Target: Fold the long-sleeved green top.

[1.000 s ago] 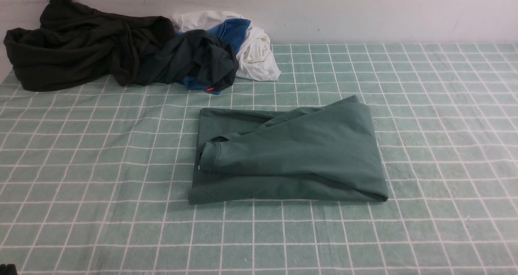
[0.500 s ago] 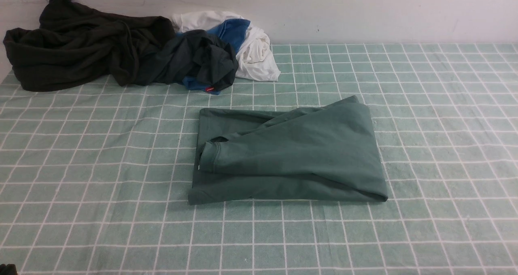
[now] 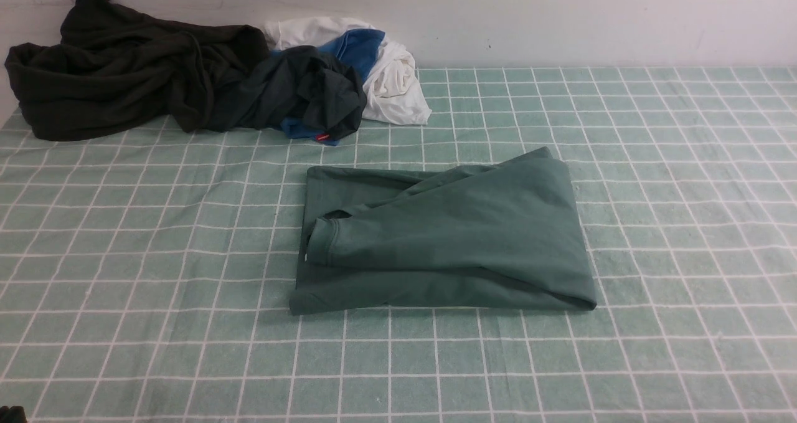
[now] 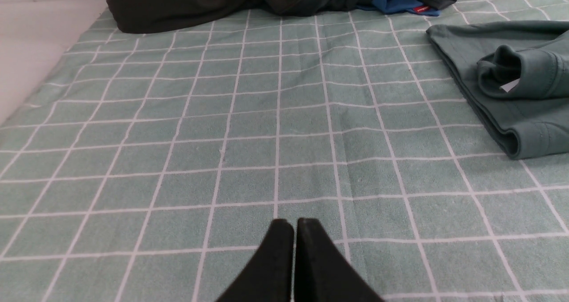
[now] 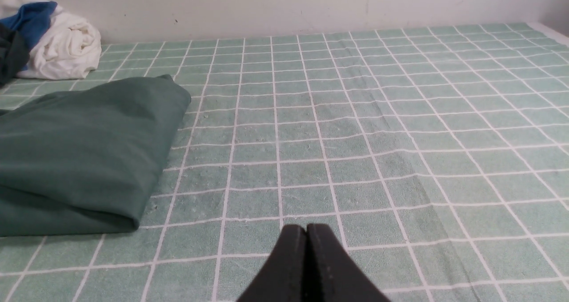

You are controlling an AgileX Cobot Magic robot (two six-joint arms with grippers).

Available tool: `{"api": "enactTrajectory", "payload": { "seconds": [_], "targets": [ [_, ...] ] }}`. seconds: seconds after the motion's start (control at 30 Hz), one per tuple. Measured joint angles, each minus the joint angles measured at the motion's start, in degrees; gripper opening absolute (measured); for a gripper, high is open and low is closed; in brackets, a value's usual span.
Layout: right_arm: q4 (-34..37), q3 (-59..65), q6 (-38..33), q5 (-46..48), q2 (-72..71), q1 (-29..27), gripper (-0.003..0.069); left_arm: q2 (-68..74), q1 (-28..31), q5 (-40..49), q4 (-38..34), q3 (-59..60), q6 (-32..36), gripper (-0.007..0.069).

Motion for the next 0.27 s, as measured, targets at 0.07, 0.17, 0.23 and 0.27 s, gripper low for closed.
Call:
{"api": "enactTrajectory", "payload": {
  "seconds": [0.07,0.17,0.23,0.27],
  "targets": [
    [0.0,0.0,0.0,0.0,0.0,0.0,-0.0014,0.0,0.0,0.0,0.0,0.0,0.0,-0.0003],
    [0.0,0.0,-0.2,0.0,0.0,0.0,-0.0014,0.0,0.0,0.0,0.0,0.0,0.1,-0.0003],
    [0.0,0.0,-0.2,0.0,0.0,0.0,-0.0014,0.0,0.0,0.0,0.0,0.0,0.1,-0.0003],
    [0.0,0.0,-0.2,0.0,0.0,0.0,-0.0014,0.0,0.0,0.0,0.0,0.0,0.1,-0.0003]
  ]
}}
